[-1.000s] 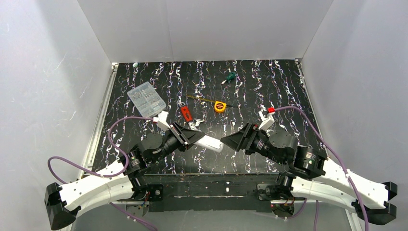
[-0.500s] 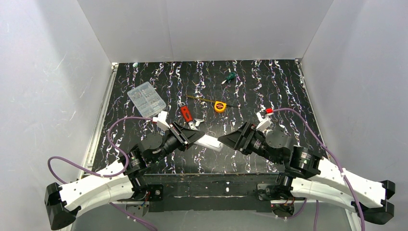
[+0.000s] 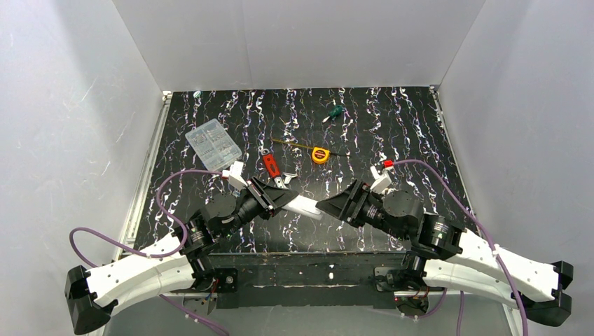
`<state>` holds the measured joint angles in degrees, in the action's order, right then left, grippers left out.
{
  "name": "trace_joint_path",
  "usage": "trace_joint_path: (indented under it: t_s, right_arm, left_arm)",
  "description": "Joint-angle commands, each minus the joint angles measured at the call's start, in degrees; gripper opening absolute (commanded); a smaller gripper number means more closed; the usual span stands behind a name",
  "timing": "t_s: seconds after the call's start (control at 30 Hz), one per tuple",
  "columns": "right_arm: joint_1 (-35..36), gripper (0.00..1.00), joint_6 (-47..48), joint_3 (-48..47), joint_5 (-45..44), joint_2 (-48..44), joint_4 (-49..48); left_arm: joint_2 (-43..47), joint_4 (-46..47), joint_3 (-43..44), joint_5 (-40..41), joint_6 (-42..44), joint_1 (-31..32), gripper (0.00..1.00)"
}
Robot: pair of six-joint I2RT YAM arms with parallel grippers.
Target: Load the batteries into the remote control
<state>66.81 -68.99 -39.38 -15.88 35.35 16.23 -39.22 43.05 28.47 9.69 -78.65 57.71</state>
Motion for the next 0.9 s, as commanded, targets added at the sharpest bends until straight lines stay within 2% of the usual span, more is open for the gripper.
trace_joint_path:
  t_s: [0.0, 0.87]
  right_arm:
    - [-0.1, 0.77, -0.6, 1.0, 0.2, -0.3, -3.7]
    - [-0.1, 0.65, -0.2, 1.6, 1.7, 3.0, -7.3]
  left_arm:
    - [0.8, 4.9, 1.7, 1.4, -0.3, -0.1, 0.0]
    - [0.7, 5.5, 1.8, 1.1, -0.6, -0.1, 0.0]
